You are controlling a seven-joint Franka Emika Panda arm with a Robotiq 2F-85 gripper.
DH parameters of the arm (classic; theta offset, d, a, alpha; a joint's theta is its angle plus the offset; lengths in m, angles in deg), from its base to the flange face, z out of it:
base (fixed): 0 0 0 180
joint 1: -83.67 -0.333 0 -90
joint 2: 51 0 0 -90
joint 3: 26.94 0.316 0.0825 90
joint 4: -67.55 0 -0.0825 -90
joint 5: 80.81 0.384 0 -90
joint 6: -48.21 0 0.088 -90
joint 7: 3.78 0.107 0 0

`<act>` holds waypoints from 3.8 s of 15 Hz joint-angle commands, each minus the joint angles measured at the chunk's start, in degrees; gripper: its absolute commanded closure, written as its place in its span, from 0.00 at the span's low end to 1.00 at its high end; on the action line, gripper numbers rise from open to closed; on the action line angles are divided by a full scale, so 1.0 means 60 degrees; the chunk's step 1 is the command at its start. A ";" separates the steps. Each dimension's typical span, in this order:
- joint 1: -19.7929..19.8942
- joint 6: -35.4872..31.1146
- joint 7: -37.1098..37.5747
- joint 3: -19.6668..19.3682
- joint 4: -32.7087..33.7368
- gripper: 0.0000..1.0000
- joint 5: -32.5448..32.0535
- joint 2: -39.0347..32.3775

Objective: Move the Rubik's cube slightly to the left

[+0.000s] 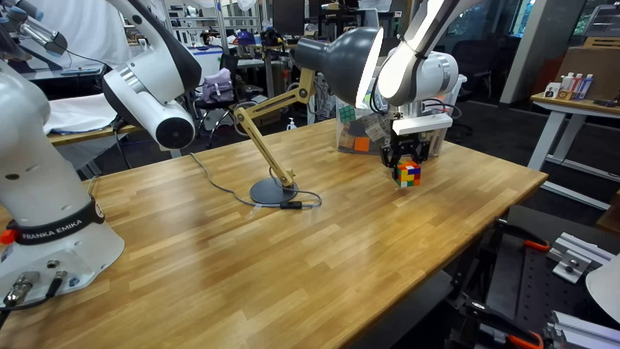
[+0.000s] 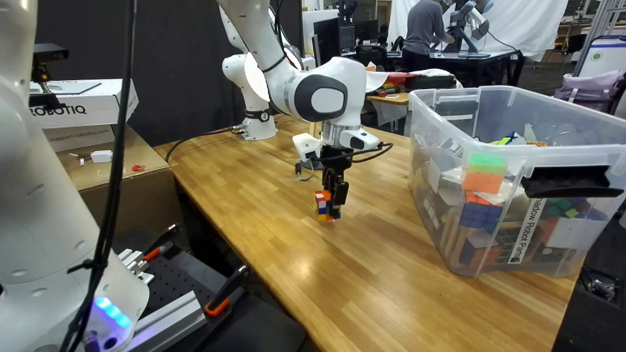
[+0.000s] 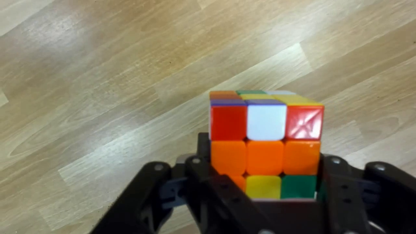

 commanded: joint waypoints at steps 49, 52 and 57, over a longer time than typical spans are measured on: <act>0.0913 0.1070 0.0508 -0.0693 -0.1115 0.00 0.0974 0.3457; 0.1052 0.1244 0.1022 -0.0836 -0.1686 0.00 0.0992 0.4367; 0.1445 0.2205 0.1206 -0.1027 -0.2352 0.00 0.1270 0.5140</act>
